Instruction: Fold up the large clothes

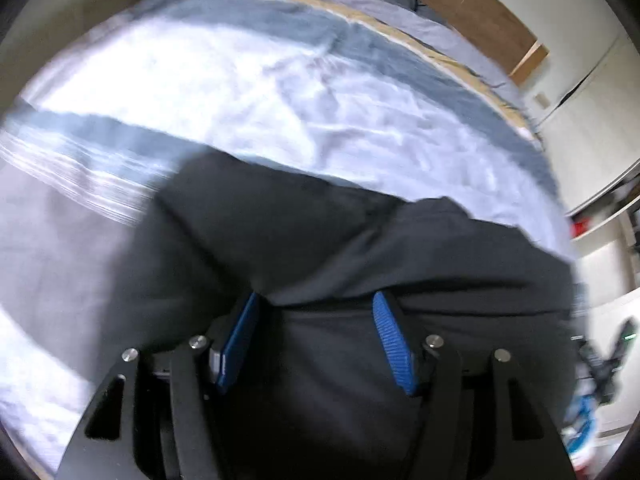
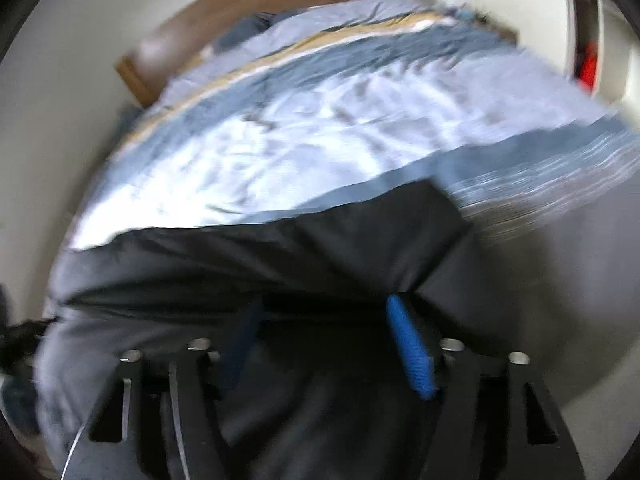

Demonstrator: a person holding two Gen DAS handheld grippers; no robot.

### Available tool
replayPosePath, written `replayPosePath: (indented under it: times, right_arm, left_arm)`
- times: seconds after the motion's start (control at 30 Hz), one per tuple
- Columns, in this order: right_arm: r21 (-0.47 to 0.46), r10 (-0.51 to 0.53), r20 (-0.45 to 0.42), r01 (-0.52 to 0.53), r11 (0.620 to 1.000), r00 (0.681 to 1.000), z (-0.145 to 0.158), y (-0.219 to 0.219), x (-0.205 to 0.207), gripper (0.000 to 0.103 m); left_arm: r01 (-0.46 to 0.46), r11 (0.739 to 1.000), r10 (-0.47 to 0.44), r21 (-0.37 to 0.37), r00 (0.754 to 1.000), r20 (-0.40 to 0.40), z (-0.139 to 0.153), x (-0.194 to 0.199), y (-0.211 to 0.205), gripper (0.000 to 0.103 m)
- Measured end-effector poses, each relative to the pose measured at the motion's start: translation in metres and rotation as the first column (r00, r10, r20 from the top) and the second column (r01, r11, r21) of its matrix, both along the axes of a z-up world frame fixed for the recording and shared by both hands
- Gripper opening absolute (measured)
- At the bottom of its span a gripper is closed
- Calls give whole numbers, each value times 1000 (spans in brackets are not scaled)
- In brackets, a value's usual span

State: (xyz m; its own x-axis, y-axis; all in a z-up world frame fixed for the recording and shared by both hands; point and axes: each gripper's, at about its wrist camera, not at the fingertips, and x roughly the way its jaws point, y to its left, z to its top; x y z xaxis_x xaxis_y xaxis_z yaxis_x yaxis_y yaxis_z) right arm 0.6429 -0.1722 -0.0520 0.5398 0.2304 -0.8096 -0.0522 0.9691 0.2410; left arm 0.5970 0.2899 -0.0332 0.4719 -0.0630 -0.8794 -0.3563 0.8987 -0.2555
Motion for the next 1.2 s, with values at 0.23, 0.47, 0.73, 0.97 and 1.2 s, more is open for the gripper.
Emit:
replayPosePath:
  times: [0.23,0.47,0.73,0.97,1.2]
  right_arm:
    - [36,86,149,-92,995,985,44,10,-61,76]
    - [41,216,137,-224,974,967,13,36,-115,83]
    - [-63,146,104,-140,988,984,7,11,-121,83]
    - [-41,196,197,-191,981,961,39,25,-174,84]
    - [-57,226,145,-220,974,963,12,38,-188,89]
  left_arm:
    - [77,997,-77,4,983,166,30,-67,-28,58]
    - [103,994,-94,-35,973,209,-7,-124,-40,58]
    - [45,999,-50,32,976,211,6,-147,-37,58]
    - [44,991,-75,123,962,264,17,-183,-73,58]
    - [44,982,-95,182,955,283,3,-198,-89,58]
